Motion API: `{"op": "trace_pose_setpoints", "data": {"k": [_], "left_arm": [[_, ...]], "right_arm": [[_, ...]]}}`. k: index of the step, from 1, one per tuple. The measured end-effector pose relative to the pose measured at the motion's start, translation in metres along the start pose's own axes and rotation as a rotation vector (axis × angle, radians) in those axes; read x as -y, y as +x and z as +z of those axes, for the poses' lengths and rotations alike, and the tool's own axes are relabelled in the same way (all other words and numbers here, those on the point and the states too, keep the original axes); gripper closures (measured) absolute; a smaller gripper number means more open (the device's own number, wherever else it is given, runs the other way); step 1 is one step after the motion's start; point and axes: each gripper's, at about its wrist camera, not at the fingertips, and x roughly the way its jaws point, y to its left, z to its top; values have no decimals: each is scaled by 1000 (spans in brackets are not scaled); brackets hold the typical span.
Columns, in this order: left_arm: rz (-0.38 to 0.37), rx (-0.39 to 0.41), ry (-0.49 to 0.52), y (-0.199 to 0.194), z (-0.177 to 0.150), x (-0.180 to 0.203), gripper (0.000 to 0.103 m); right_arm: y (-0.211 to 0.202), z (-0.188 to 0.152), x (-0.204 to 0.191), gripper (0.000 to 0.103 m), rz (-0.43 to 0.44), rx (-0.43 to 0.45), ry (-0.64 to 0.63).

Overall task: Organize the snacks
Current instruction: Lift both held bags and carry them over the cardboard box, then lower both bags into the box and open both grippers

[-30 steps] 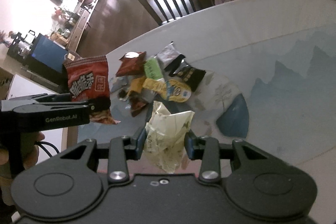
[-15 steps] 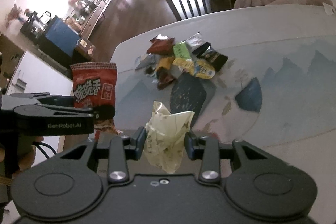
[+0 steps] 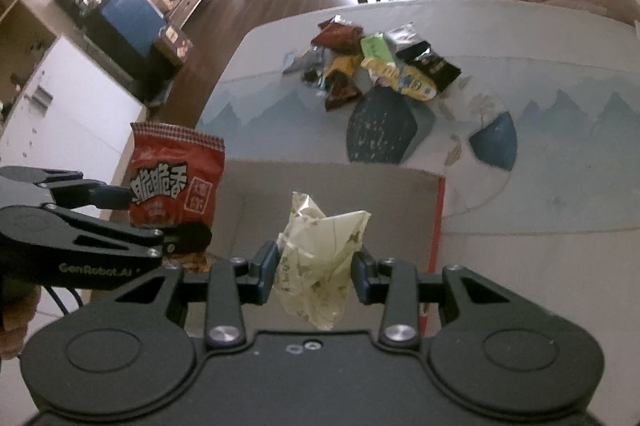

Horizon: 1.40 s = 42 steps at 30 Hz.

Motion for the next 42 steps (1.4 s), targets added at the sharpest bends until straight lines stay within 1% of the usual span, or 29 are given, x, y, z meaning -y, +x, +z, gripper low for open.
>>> {"op": "trace_pose_setpoints", "data": {"k": [5,12,16,19,22,25,27,33,42], "left_arm": [[-9,-43,-25,18,-20,-4,29],[-14,-114,-46,54,-42,-6,29],[-13,-144,-53,73,-48,-6,29],[7,-162,-50,86,-50,-4,29],[18,-171,-43,98,-50,-2,29],[33,-178,-13,107,-53,3,29],[45,-197,2,114,-55,8,29],[47,-236,15,130,-61,12,29],[44,-237,24,136,-64,15,28]], "right_arm": [[13,-16,-6,65,-16,-34,-23],[45,-38,-10,65,-47,-90,-69],[64,-49,-8,65,-65,-123,-81],[77,-57,-8,65,-89,-152,-96],[86,-63,-9,65,-127,-154,-123],[93,-69,-9,65,-142,-158,-138],[96,-73,-9,65,-148,-172,-152],[101,-82,-13,65,-165,-181,-201],[100,-92,-16,63,-160,-181,-217]]}}
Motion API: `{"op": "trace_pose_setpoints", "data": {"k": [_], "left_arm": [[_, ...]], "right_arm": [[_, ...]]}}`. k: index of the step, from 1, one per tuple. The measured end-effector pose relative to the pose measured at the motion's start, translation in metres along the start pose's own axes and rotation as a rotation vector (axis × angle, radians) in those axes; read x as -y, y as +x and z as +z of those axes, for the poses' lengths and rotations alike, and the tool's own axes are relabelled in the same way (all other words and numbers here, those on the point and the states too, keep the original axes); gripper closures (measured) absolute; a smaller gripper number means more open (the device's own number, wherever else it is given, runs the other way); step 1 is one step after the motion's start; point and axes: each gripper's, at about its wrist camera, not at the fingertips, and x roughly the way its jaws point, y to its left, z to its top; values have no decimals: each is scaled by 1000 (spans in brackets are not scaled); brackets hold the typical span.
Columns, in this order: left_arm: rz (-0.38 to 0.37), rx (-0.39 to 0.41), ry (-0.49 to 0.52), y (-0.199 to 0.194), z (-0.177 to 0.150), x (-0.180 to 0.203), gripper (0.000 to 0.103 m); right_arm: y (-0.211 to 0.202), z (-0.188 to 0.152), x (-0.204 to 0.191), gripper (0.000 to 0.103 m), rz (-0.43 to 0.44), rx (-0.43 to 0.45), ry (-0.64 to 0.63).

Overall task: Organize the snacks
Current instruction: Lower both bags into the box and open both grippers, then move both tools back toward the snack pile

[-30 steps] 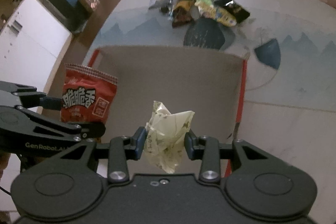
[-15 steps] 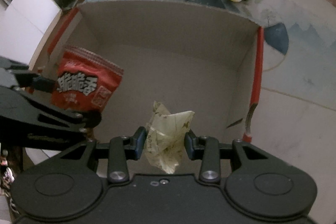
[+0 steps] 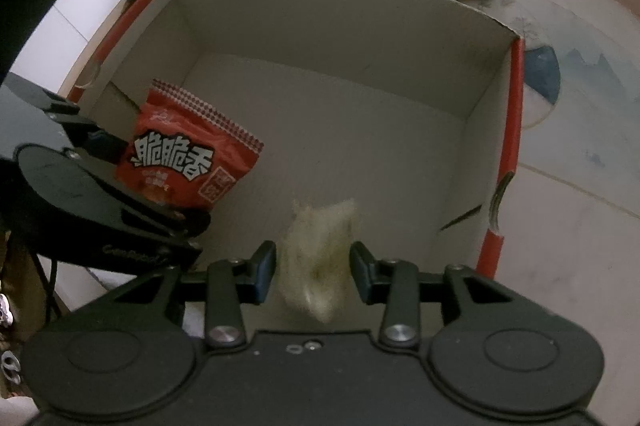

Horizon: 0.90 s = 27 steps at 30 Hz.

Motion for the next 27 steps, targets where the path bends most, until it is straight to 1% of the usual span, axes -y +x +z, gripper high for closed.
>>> {"op": "trace_pose_setpoints", "data": {"k": [6,10,12,14,16,22,27], "left_arm": [[-17,6,-4,-3,4,-2,28],[-42,30,-14,-9,0,-10,27],[-46,53,-16,-14,-3,-15,26],[-51,72,-24,-20,-6,-20,26],[-65,94,-30,-26,-9,-25,26],[-81,183,-44,-53,-21,-31,26],[-81,262,-43,-80,-33,-24,26]], "right_arm": [[-1,-1,-1,62,3,5,3],[-8,0,0,58,15,25,14],[-14,-1,1,51,13,44,18],[-21,-3,3,33,6,73,25],[-27,-5,5,24,14,94,32],[-47,-11,6,22,23,140,53],[-69,-13,3,19,27,190,61]]}}
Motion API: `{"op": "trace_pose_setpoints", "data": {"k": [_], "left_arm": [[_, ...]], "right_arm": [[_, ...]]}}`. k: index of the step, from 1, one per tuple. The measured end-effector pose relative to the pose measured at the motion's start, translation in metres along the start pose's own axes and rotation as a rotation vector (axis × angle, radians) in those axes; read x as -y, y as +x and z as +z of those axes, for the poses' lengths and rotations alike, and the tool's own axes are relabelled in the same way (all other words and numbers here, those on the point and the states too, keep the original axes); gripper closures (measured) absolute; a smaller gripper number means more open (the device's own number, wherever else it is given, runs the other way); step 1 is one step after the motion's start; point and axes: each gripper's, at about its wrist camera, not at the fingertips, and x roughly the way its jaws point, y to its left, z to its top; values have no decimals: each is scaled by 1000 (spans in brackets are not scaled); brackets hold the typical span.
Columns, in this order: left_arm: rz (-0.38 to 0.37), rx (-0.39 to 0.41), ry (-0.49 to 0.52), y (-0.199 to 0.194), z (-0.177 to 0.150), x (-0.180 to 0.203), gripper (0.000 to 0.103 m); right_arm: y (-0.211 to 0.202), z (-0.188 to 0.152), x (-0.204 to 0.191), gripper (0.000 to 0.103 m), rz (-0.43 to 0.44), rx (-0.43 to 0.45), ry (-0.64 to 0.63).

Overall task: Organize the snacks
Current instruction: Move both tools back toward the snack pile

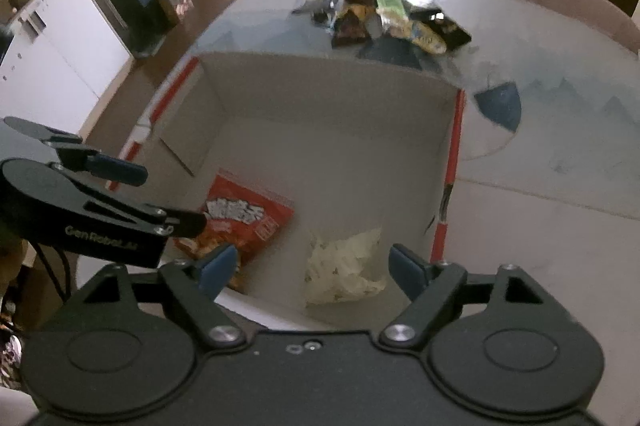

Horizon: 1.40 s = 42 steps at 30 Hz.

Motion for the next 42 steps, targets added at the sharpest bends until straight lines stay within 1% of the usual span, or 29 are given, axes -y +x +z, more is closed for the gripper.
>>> {"op": "trace_pose_setpoints", "data": {"k": [3,9,11,12,15,21,24,26,31,36,40,42], "left_arm": [[-3,47,1,-19,-1,1,26],[7,142,-13,-56,7,-5,26],[11,164,-21,-65,12,-8,25],[13,176,-24,-70,14,-10,24],[22,216,-42,-81,27,-18,18],[5,255,-103,-83,66,-36,17],[30,256,-117,-78,94,-41,17],[37,243,-131,-73,114,-44,17],[62,216,-176,-59,172,-53,17],[81,155,-209,-30,227,-63,17],[92,77,-215,7,263,-71,17],[92,49,-239,27,277,-78,17]], "right_arm": [[-16,4,-4,17,2,34,-1],[-43,18,-7,15,-6,99,1],[-49,24,-5,6,-11,121,-3],[-53,27,-4,5,-14,134,-3],[-60,41,-2,5,-19,161,-16],[-61,79,15,3,-27,187,-29],[-54,102,32,3,-32,182,-31],[-48,118,44,3,-37,176,-31],[-29,164,81,3,-41,159,-24],[4,206,117,3,-33,119,-15],[33,231,139,4,-11,55,-23],[48,241,149,5,-2,25,-22]]}}
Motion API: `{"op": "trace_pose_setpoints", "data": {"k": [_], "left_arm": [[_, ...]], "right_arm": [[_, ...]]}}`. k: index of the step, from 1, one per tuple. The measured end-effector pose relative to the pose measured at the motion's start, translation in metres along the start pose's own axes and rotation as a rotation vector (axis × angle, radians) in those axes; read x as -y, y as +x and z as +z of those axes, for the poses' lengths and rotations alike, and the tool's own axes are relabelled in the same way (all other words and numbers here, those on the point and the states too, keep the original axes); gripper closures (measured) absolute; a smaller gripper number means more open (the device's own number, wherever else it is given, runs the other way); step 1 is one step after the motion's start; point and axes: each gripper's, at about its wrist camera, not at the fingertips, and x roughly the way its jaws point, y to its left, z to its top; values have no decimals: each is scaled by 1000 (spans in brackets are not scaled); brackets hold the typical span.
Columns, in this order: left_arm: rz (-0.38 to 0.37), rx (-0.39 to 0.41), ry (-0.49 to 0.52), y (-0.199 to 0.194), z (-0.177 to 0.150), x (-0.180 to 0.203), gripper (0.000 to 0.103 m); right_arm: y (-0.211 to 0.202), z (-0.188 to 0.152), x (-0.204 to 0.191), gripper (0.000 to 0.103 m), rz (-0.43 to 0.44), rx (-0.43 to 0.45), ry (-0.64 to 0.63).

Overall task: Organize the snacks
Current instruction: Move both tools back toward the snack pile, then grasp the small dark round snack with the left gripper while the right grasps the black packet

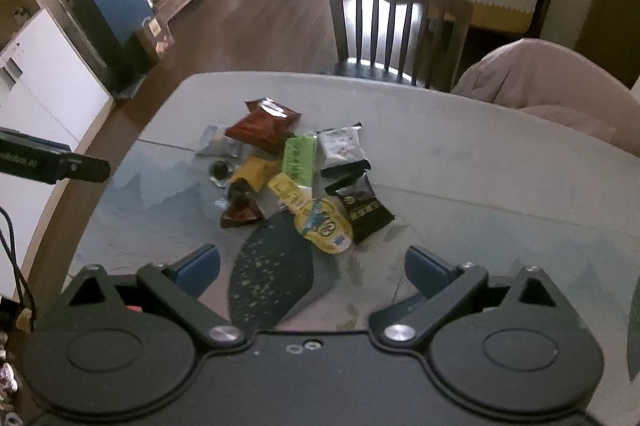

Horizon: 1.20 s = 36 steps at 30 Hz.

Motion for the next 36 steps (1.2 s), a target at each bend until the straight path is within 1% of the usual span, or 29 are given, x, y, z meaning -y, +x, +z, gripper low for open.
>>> {"op": "trace_pose_setpoints", "data": {"k": [3,5,7,13,18,21,23,25,29,32,34,36], "left_arm": [[-8,-51,-54,33,18,-5,17],[-1,-70,-78,50,26,-7,17],[7,-89,-100,69,34,-7,17],[39,-144,-136,122,51,-10,17],[72,-184,-179,159,56,-17,18],[72,-196,-219,174,58,-22,18],[74,-202,-228,180,59,-23,22],[82,-207,-239,186,59,-24,24],[90,-209,-253,194,60,-26,26],[111,-217,-253,201,59,-26,33],[115,-227,-251,205,57,-27,34],[103,-226,-258,207,55,-28,34]], "right_arm": [[24,15,15,7,6,-36,5],[41,24,24,12,2,-53,12],[59,31,33,14,4,-76,20],[111,38,48,22,1,-135,15],[140,40,58,28,14,-169,15],[153,40,62,35,23,-188,17],[160,40,63,41,28,-195,8],[166,40,62,44,30,-197,0],[173,39,60,46,31,-195,-22],[175,39,60,47,25,-188,-45],[176,39,59,47,22,-185,-52],[177,38,59,48,18,-184,-63]]}}
